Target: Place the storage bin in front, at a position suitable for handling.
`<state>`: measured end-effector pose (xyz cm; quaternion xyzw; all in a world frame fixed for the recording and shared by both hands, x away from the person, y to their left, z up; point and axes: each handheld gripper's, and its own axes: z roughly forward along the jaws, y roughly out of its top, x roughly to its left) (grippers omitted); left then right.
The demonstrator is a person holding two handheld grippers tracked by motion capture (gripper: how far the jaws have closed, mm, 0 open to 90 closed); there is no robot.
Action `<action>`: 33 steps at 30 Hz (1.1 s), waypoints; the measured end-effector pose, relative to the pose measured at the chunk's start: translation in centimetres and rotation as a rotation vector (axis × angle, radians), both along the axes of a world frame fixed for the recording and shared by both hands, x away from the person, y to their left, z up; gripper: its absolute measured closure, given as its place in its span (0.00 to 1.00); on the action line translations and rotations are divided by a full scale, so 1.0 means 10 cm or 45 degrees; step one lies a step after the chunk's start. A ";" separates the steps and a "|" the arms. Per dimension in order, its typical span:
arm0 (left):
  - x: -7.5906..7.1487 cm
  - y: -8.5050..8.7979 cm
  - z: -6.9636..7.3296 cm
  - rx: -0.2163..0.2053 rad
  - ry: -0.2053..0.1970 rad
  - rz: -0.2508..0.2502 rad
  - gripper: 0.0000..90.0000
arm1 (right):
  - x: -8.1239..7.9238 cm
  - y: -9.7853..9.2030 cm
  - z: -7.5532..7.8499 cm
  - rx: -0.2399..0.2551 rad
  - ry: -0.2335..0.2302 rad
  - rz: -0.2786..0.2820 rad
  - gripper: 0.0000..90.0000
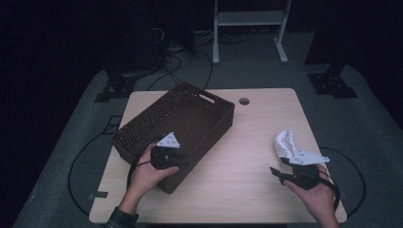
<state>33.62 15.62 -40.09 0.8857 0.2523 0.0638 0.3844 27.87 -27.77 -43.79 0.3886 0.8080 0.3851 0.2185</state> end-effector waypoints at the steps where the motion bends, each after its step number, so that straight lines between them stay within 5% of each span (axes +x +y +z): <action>1: 0.00 0.00 0.00 -0.003 0.005 0.001 0.72 | 0.02 -0.04 0.03 0.003 0.002 -0.017 0.47; 17: 0.01 0.00 0.00 -0.022 0.023 0.003 0.72 | 0.46 -0.55 0.08 0.011 0.038 -0.214 0.43; 26: 0.01 0.01 0.00 -0.020 0.025 0.004 0.72 | 0.70 -0.62 0.03 0.024 0.059 -0.260 0.43; 33: 0.01 0.01 0.00 -0.017 0.017 0.004 0.72 | 0.80 -0.55 -0.08 0.051 0.102 -0.229 0.43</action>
